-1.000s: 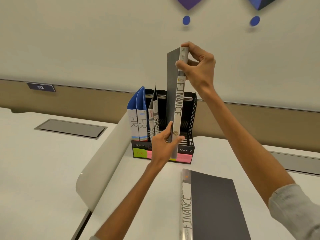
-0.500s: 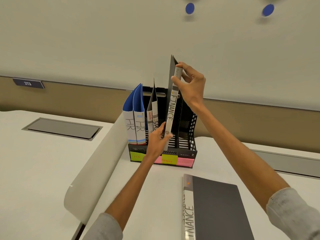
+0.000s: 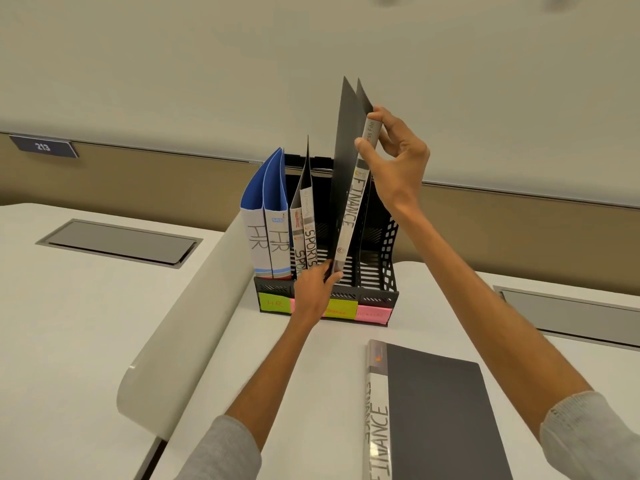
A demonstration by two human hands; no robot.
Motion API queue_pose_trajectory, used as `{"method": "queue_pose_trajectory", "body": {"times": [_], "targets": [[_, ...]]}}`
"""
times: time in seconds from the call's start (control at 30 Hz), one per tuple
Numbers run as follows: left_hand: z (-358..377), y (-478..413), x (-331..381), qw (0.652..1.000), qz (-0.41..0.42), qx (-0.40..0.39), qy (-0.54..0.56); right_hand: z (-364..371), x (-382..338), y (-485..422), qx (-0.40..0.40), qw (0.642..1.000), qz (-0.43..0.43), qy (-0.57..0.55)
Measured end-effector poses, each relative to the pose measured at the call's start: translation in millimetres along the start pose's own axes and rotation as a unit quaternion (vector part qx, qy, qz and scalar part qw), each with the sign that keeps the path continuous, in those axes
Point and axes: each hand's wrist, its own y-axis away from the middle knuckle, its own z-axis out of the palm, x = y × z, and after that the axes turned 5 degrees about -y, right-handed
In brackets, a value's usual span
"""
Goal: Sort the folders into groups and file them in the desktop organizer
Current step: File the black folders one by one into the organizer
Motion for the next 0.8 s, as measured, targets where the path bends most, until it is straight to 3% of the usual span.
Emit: {"method": "queue_pose_trajectory", "body": {"times": [0.13,0.27,0.8], "targets": [[3.5,-0.1,4.4,0.997,0.018,-0.01,-0.079,-5.0,-4.1,2.0,0.039,0.999,0.011,0.005],[7.6,5.8,10.6,0.998,-0.013,0.024,-0.061,-9.8,-10.6,12.5,0.06,0.998,0.012,0.011],[-10.4,34.6,33.6,0.987,0.026,0.156,-0.019,-3.0,-63.4,13.8,0.098,0.994,-0.05,-0.005]]}}
